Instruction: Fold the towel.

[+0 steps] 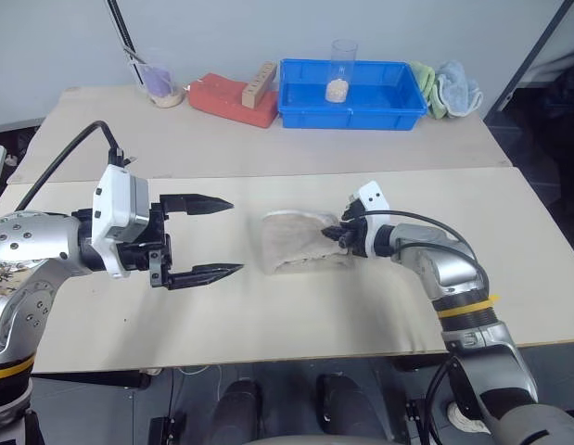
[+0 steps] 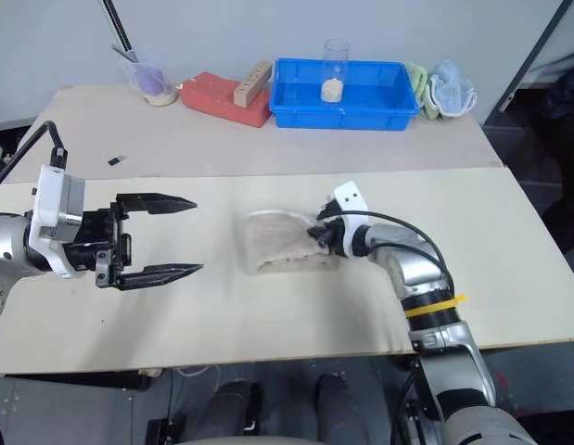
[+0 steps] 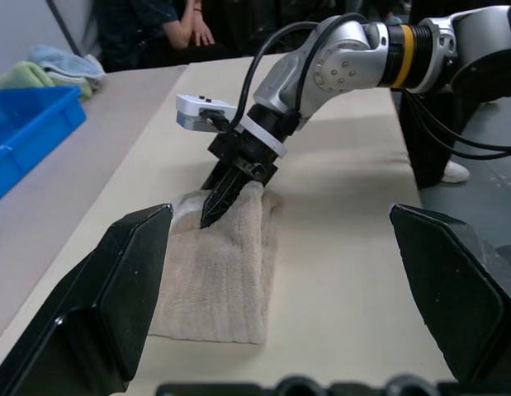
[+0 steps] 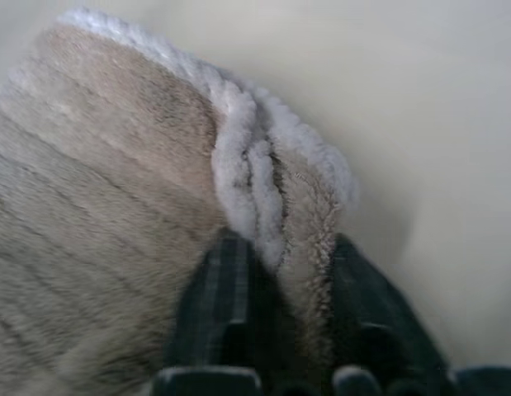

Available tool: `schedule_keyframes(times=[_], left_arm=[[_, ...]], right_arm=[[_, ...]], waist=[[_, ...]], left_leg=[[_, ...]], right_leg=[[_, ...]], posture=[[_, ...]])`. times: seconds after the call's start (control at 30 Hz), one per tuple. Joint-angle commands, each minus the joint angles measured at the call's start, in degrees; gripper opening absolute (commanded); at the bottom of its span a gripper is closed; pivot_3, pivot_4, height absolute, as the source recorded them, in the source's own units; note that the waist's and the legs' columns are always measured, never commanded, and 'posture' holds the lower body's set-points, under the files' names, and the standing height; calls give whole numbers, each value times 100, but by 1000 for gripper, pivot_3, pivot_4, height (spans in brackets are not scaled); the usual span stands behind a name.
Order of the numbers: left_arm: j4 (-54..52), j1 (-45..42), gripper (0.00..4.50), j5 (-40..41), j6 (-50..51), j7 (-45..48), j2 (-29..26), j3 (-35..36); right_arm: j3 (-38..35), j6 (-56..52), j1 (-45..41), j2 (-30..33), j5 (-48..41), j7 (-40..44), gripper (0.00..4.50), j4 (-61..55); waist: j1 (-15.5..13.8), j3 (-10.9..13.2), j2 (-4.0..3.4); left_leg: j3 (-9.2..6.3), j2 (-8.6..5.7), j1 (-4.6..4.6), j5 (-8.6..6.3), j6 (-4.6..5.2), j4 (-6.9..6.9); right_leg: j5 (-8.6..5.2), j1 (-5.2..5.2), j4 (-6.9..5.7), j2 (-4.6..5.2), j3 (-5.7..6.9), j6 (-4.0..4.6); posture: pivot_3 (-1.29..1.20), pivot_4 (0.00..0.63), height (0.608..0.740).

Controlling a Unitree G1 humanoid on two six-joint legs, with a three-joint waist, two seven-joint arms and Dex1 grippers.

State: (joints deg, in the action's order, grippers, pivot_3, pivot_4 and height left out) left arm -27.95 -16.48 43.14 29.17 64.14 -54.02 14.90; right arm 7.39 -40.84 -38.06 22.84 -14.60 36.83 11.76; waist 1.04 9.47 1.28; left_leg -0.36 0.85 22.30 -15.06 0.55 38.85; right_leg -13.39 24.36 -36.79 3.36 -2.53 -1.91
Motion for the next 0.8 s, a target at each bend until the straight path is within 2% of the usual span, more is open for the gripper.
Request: schedule_keyframes(times=[0.03, 0.23, 0.37, 0.43, 0.6, 0.63, 0.73, 0.8], left_arm=[[22, -197, 4500, 53, -2, -178, 25, 105], [244, -543, 4500, -63, -50, -294, 140, -154], [363, -754, 4500, -141, -97, -325, 273, -357], [382, -791, 4500, -174, -92, -342, 308, -393], [371, -676, 4500, -247, -22, -490, 286, -327], [373, -623, 4500, -280, -1, -549, 269, -296], [396, -356, 4500, -512, -108, -806, 246, -37], [400, -58, 4500, -734, -134, -1023, 175, 237]], right_arm=[[-440, 538, -389, 212, 237, -338, 11, 318], [-868, 1145, -1055, 502, 558, -863, 11, 1966], [-1219, 1186, -1333, 416, 492, -1202, 11, 2907], [-1294, 1280, -1379, 377, 480, -1248, 977, 3047], [-1566, 1486, -1385, 390, 368, -1342, 2511, 2757], [-1592, 1517, -1372, 430, 362, -1312, 3050, 2637], [-1784, 1265, -1281, 559, 146, -1162, 3969, 1932], [-1809, 1062, -1118, 759, -32, -820, 3969, 1151]], waist=[[-14, 0, 0], [-11, 0, 0], [16, 0, 0], [38, 0, 0], [125, 0, 0], [131, 0, 0], [146, 1, -1], [142, 1, -2]], left_leg=[[0, -1, 1, 0, 0, 0], [4, -3, 1, 0, 0, -1], [6, -2, 1, 0, 0, -4], [7, -1, 2, 0, 0, -8], [6, 0, 4, 0, 0, -9], [5, -1, 5, 0, 0, -9], [4, 0, 5, 0, 0, -12], [0, 2, 9, 0, 1, -15]], right_leg=[[0, 1, 0, 1, 0, 0], [0, -1, 4, 3, 0, 0], [0, -1, 3, 2, -3, 1], [1, 0, 4, 2, -4, 1], [1, 1, 1, 2, -7, 0], [1, 1, 1, 3, -8, 0], [1, 2, -2, 3, -8, -1], [1, 7, -17, 3, -8, -1]], posture=[[0, 150, 740], [0, 150, 740], [0, 150, 740], [0, 150, 740], [0, 150, 740], [0, 150, 740], [0, 150, 740], [0, 150, 740]])
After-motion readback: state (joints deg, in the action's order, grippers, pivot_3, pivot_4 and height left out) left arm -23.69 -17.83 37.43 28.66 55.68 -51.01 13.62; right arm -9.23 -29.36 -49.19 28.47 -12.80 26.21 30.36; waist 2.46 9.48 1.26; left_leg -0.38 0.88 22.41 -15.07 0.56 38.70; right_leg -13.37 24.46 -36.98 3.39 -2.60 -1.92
